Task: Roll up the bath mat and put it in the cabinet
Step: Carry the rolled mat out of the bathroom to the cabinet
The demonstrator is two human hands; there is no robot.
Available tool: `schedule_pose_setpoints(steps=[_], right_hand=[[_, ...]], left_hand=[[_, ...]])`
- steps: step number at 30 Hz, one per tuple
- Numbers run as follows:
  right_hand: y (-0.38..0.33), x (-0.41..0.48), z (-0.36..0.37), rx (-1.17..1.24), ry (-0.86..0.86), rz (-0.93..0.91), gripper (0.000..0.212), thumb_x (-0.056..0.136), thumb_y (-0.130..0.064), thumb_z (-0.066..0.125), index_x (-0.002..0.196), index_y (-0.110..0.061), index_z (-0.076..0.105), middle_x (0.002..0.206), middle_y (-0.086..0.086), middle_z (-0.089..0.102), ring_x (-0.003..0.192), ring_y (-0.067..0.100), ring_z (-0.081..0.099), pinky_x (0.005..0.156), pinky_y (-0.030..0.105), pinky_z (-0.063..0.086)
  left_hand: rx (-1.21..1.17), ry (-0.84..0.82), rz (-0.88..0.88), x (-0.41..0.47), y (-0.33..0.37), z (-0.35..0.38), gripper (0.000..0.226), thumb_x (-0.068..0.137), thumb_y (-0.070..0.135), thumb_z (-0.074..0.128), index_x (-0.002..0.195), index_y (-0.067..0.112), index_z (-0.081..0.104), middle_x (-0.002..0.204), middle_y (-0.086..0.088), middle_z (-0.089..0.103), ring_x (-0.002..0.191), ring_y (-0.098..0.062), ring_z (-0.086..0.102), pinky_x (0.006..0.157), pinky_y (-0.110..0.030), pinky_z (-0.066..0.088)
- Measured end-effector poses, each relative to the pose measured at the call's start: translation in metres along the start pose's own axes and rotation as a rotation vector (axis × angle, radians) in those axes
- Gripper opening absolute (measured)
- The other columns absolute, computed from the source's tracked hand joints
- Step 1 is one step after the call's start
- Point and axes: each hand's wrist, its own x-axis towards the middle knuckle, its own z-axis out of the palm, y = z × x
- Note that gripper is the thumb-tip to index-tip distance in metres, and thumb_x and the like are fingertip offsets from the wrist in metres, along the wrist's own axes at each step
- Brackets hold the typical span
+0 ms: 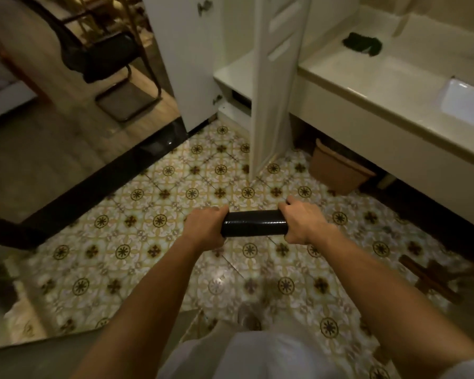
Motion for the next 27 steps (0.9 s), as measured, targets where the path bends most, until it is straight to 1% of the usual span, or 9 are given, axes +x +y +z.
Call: schedule_pose_setpoints(steps=[5,10,14,17,22,24,27], right_hand=[[-0.001,0.073,-0.036,-0.053,-0.003,-0.061,0.057,0.065,-0.036,0.074,0.116,-0.02,0.053,0.113,0.006,0.051,0.095,0.029,0.06,0.075,0.042,0.054],[0.004,0.149,-0.067,-0.074,-0.001,-0.122,0.057,0.069,-0.036,0.073,0.119,-0.02,0.053,0.112,0.006,0.051,0.095,0.029,0.06,0.073,0.04,0.051],[0.013,0.216,-0.092,-0.059,0.001,-0.159,0.057,0.067,-0.037,0.074,0.118,-0.022,0.053,0.11,0.005,0.051,0.092,0.028,0.06,0.075,0.041,0.054],[0.021,0.268,-0.113,-0.063,0.001,-0.207,0.057,0.068,-0.037,0.074,0.118,-0.022,0.051,0.112,0.004,0.051,0.094,0.026,0.059,0.077,0.04,0.053],[0.024,0.354,-0.151,-0.082,0.025,-0.306,0.058,0.066,-0.037,0.077,0.116,-0.021,0.053,0.112,0.004,0.052,0.093,0.025,0.057,0.079,0.038,0.051],[0.02,0.382,-0.163,-0.096,0.02,-0.335,0.058,0.064,-0.038,0.076,0.115,-0.022,0.053,0.109,0.005,0.052,0.091,0.025,0.058,0.077,0.038,0.052],[0.013,0.428,-0.175,-0.12,-0.001,-0.346,0.058,0.064,-0.041,0.076,0.114,-0.024,0.052,0.108,0.004,0.053,0.088,0.025,0.059,0.074,0.04,0.055]], left_hand=[[-0.011,0.002,-0.069,0.043,-0.043,-0.012,0.043,0.068,0.043,0.07,0.104,0.03,0.05,0.089,0.004,0.064,0.078,-0.02,0.061,0.067,-0.033,0.05],[-0.026,0.011,-0.114,0.098,-0.084,-0.018,0.044,0.067,0.045,0.07,0.104,0.031,0.051,0.091,0.005,0.066,0.079,-0.019,0.062,0.069,-0.034,0.052],[-0.028,0.012,-0.148,0.149,-0.115,-0.038,0.044,0.069,0.041,0.071,0.107,0.031,0.052,0.093,0.005,0.065,0.082,-0.019,0.062,0.071,-0.034,0.048],[-0.04,0.001,-0.203,0.188,-0.138,-0.053,0.046,0.067,0.04,0.073,0.107,0.032,0.053,0.092,0.006,0.064,0.082,-0.017,0.061,0.069,-0.032,0.049],[-0.024,0.039,-0.279,0.24,-0.179,-0.07,0.042,0.068,0.043,0.069,0.105,0.031,0.054,0.092,0.004,0.066,0.082,-0.02,0.063,0.066,-0.033,0.046],[-0.037,0.026,-0.305,0.254,-0.197,-0.077,0.041,0.068,0.044,0.069,0.104,0.031,0.053,0.092,0.003,0.065,0.082,-0.021,0.062,0.068,-0.034,0.049],[-0.05,-0.024,-0.365,0.283,-0.228,-0.084,0.042,0.067,0.046,0.069,0.103,0.034,0.051,0.093,0.005,0.065,0.085,-0.021,0.062,0.074,-0.037,0.052]])
